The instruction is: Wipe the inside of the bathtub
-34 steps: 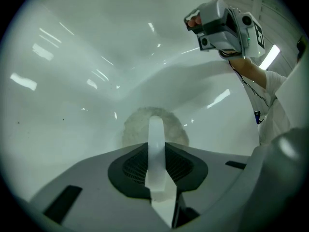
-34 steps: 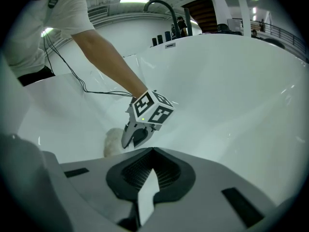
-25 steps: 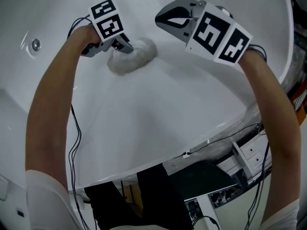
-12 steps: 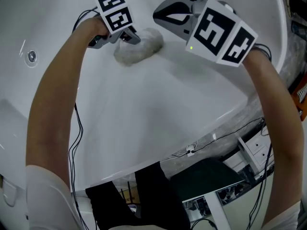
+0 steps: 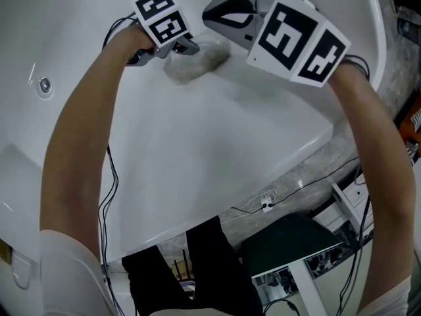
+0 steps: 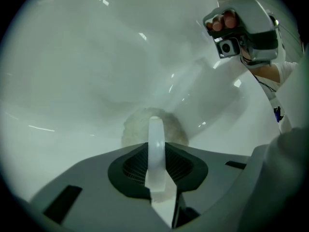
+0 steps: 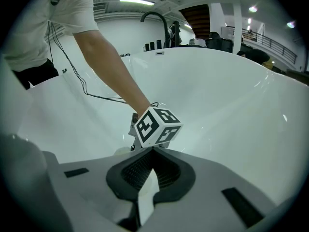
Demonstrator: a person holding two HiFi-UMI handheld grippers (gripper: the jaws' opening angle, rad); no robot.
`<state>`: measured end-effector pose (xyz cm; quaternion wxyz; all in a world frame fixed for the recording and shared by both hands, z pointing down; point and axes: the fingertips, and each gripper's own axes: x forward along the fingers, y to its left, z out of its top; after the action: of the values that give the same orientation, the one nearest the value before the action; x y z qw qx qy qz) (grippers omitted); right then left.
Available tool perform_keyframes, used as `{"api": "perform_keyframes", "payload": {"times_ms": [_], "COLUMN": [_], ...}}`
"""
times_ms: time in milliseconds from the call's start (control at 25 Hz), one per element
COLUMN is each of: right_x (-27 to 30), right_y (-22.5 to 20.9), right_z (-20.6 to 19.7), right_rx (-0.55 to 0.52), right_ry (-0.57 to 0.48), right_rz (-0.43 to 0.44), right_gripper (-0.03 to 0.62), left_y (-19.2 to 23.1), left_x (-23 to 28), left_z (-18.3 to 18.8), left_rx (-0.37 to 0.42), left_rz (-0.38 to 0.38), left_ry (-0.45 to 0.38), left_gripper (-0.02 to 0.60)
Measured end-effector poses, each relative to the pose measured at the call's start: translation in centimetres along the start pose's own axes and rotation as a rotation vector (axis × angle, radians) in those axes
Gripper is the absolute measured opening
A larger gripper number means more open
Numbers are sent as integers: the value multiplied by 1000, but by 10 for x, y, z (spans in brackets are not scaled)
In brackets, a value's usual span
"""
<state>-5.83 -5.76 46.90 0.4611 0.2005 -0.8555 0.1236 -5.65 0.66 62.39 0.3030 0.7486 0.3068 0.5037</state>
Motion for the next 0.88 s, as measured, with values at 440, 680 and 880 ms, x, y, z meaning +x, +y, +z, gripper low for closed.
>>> {"api": "perform_keyframes", "payload": {"times_ms": [440,680,880], "right_x": [-9,-22,-21], "right_y": [1,1,26], "right_z": [5,13,45], "right_rx": [26,59,98], "right_ry": [25,-15,-70], "right_rz": [-21,-44,-47], "right_gripper": [20,20,20], "left_y": [-24,-39,-65], "left_x": [-24,-59,-102], "left_z": [11,-7,-45], "left_rx": [25,-1,-61], "left_rz": [38,111,195], "left_ry": [-100,-133,-205], "left_gripper": [86,86,86]}}
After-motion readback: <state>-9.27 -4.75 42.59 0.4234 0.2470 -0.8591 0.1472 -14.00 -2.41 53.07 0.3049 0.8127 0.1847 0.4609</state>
